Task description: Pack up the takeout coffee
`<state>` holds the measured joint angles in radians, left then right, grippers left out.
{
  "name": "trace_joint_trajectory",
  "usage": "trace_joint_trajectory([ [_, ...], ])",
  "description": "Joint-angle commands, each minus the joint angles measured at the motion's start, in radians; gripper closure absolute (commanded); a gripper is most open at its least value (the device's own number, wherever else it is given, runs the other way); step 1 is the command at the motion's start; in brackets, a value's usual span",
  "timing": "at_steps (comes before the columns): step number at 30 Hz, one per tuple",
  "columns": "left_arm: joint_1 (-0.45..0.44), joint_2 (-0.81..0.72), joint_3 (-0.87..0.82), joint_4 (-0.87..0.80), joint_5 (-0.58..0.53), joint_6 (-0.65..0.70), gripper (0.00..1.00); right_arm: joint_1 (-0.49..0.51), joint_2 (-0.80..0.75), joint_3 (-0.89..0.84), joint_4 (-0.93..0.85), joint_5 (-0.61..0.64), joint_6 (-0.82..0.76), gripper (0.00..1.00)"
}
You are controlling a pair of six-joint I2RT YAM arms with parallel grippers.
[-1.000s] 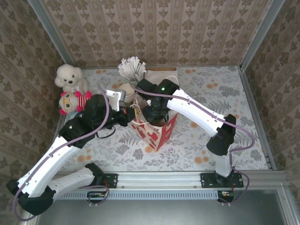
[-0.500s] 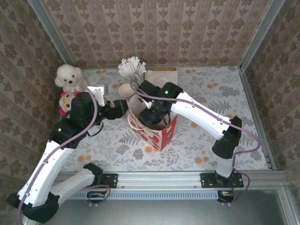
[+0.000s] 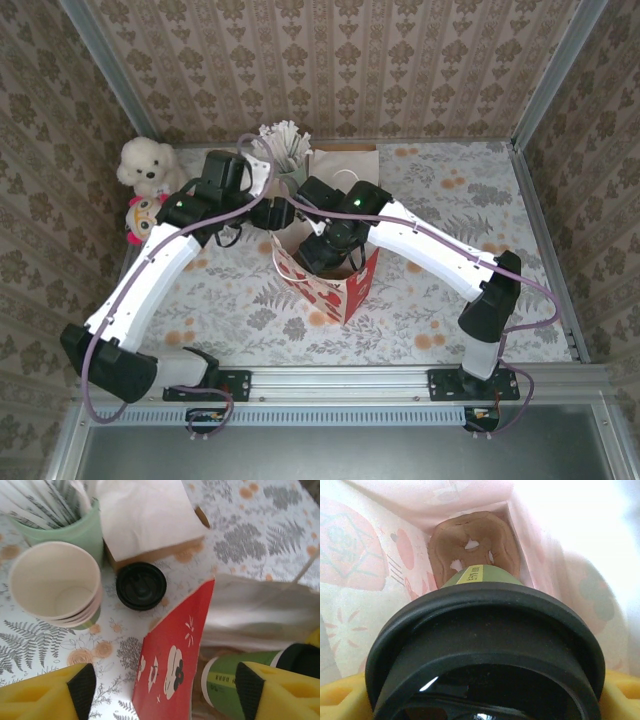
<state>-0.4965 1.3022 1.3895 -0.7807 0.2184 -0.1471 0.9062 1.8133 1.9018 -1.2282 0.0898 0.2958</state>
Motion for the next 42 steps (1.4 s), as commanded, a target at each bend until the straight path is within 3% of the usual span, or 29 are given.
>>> trace_joint_trajectory([
  [1,0.008,0.029,0.05,-0.053,0.063,0.078,0.33,0.002,-0.046,-0.019,0.0,0.013,0.016,0.59],
  [5,0.007,0.067,0.057,-0.008,0.139,0.072,0.52,-0.002,-0.046,-0.024,-0.03,0.017,0.007,0.59],
  [8,0.009,0.071,0.048,0.052,0.119,0.071,0.61,-0.008,-0.039,-0.024,-0.05,0.003,0.017,0.59],
  [11,0.009,0.088,0.056,0.092,0.177,0.088,0.72,-0.01,-0.034,-0.024,-0.046,-0.038,0.027,0.59],
  [17,0.007,0.124,0.057,0.156,0.221,0.08,0.82,-0.016,-0.03,-0.014,-0.04,-0.039,0.036,0.59],
  [22,0.004,0.161,0.084,0.168,0.252,0.087,0.91,-0.031,-0.037,-0.011,-0.09,0.034,0.065,0.59],
  [24,0.0,0.177,0.1,0.182,0.277,0.09,1.0,-0.037,-0.047,-0.015,-0.098,0.051,0.073,0.59],
  [32,-0.04,0.3,0.235,0.161,0.331,0.155,1.0,-0.077,-0.077,-0.056,-0.09,0.047,0.13,0.6],
  [33,-0.04,0.315,0.256,0.137,0.321,0.16,0.93,-0.077,-0.076,-0.055,-0.09,0.042,0.134,0.6],
  [35,-0.037,0.324,0.281,0.084,0.295,0.167,0.7,-0.079,-0.071,-0.049,-0.09,0.038,0.134,0.6],
  [37,-0.036,0.308,0.273,0.058,0.282,0.188,0.57,-0.082,-0.069,-0.047,-0.088,0.032,0.131,0.59],
  [39,-0.036,0.283,0.256,0.034,0.253,0.219,0.51,-0.088,-0.067,-0.05,-0.087,0.02,0.126,0.6],
  [42,-0.035,0.27,0.253,-0.015,0.233,0.262,0.5,-0.09,-0.065,-0.052,-0.089,0.012,0.121,0.6],
])
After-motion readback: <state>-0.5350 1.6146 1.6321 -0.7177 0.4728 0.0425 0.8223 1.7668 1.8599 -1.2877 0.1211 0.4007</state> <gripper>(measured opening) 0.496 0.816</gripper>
